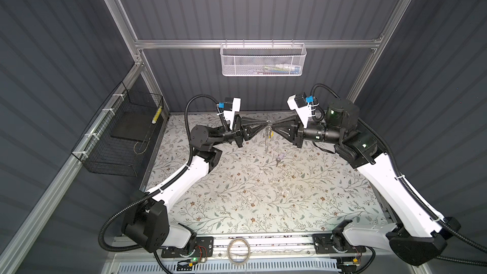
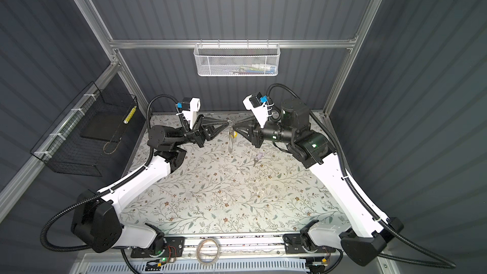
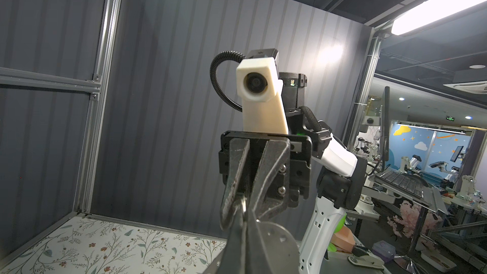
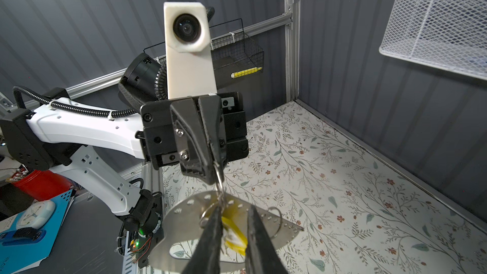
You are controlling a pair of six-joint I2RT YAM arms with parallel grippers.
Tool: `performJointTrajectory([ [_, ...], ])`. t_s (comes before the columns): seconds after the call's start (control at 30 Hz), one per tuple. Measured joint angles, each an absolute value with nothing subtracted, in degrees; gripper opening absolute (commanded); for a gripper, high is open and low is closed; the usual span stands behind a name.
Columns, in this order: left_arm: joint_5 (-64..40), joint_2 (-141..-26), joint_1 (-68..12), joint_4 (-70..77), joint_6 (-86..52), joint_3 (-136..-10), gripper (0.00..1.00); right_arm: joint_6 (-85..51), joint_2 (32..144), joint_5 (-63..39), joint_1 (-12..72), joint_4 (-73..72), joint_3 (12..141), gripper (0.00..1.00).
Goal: Attach keys to a key ring
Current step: Insert the key into the keyring.
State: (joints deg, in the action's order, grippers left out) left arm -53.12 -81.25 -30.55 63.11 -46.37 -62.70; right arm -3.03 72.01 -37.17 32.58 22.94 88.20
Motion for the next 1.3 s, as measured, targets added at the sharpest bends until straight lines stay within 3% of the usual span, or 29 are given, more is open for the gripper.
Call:
performJointTrajectory([
  [0.37,-53.2,-81.3,-30.5,63.1,-46.4,-62.7,0.00,-3.5,72.8,-37.4,33.2,21.9,88.9,0.18],
  [0.57,-53.2,-81.3,-30.5,63.1,-46.4,-62.7,0.00,-3.8,73.3,-37.5,33.6,21.8,89.1,0.11],
  [0.73,-53.1,-81.3,-30.2,63.1,-46.3,-62.7,0.00,-3.9,73.5,-37.9,33.9,22.0,89.4,0.00],
  [1.0,-53.1,-81.2,-30.2,63.1,-46.3,-62.7,0.00,-3.3,73.6,-37.5,33.9,23.4,90.3,0.00],
  [1.03,-53.0,-81.1,-30.2,62.6,-46.3,-62.7,0.06,-3.1,73.6,-37.3,33.9,24.0,90.6,0.00],
  [1.1,-52.5,-80.1,-30.2,59.1,-44.4,-62.7,0.27,-2.2,73.9,-36.9,33.9,25.8,91.5,0.00],
  [1.3,-48.6,-72.5,-30.2,33.8,-30.0,-64.9,0.37,2.2,75.5,-35.5,32.6,34.1,97.5,0.00],
])
